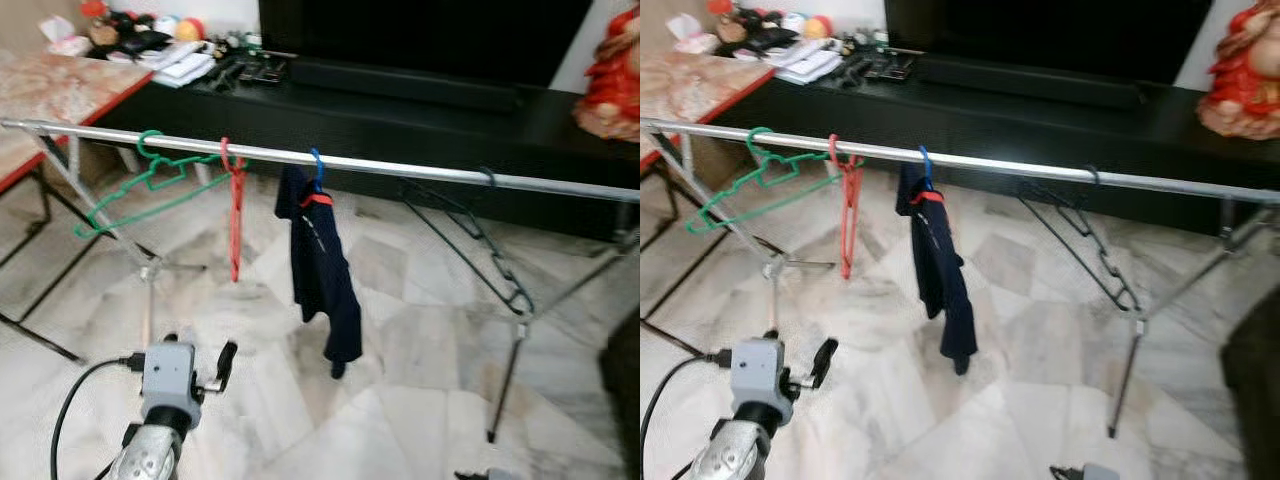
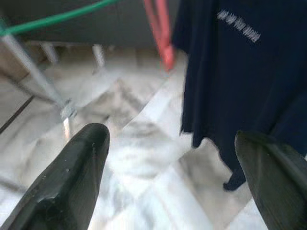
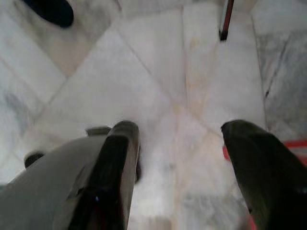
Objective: Hang hanger
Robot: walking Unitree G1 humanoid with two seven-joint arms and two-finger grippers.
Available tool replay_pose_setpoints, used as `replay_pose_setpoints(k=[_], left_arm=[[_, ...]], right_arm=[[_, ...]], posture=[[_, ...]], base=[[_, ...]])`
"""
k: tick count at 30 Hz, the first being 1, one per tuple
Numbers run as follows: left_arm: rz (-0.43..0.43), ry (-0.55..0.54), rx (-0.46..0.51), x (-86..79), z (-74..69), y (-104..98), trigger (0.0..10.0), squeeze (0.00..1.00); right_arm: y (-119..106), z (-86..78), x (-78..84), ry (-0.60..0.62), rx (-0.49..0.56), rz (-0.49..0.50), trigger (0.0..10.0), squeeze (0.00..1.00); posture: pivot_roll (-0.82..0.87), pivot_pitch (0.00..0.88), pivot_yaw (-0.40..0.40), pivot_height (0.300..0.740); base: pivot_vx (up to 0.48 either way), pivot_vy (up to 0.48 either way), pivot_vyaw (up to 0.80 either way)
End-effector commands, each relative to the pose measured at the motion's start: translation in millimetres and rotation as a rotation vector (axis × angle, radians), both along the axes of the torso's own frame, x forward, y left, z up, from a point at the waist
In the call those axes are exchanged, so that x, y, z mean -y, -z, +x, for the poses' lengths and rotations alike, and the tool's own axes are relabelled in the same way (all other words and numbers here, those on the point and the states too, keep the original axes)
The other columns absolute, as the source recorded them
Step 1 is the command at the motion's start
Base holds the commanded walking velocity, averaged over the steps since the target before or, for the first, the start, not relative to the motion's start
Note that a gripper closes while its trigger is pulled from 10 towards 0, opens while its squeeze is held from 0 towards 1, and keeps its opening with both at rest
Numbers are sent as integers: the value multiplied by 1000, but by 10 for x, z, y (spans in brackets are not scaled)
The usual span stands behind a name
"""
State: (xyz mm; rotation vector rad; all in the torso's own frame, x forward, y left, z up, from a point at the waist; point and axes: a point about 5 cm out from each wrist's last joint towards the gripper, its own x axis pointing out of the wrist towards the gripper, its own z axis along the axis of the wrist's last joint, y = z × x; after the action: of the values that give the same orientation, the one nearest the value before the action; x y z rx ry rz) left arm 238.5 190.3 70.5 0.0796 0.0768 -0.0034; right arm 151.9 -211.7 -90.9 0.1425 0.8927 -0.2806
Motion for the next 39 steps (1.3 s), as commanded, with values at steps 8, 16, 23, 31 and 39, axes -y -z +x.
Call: replay_pose_setpoints(k=[8, 16, 23, 31, 39], left_arm=[[22, 58, -300, -22, 67, 640, 10000, 0], [28, 93, -577, -17, 44, 1052, 10000, 0], [84, -2, -794, -135, -250, 1336, 10000, 0], [36, -54, -824, -154, -376, 1418, 10000, 0], [88, -33, -810, -173, -399, 1424, 10000, 0]], right_arm=[[-29, 70, 10, 6, 16, -4, 10000, 0], [-30, 77, 0, 19, 18, -3, 10000, 0], [-31, 85, -10, 17, 19, 0, 10000, 0], [-21, 69, -11, 11, 6, 4, 10000, 0], [-26, 81, -6, 8, 6, 5, 10000, 0]], posture=[[-30, 174, 0, 740], [-41, 147, 10, 740], [-54, 123, 15, 740], [-62, 112, 18, 740], [-68, 145, 19, 740]], base=[[0, 0, 0], [0, 0, 0], [0, 0, 0], [0, 0, -566], [0, -38, -792]])
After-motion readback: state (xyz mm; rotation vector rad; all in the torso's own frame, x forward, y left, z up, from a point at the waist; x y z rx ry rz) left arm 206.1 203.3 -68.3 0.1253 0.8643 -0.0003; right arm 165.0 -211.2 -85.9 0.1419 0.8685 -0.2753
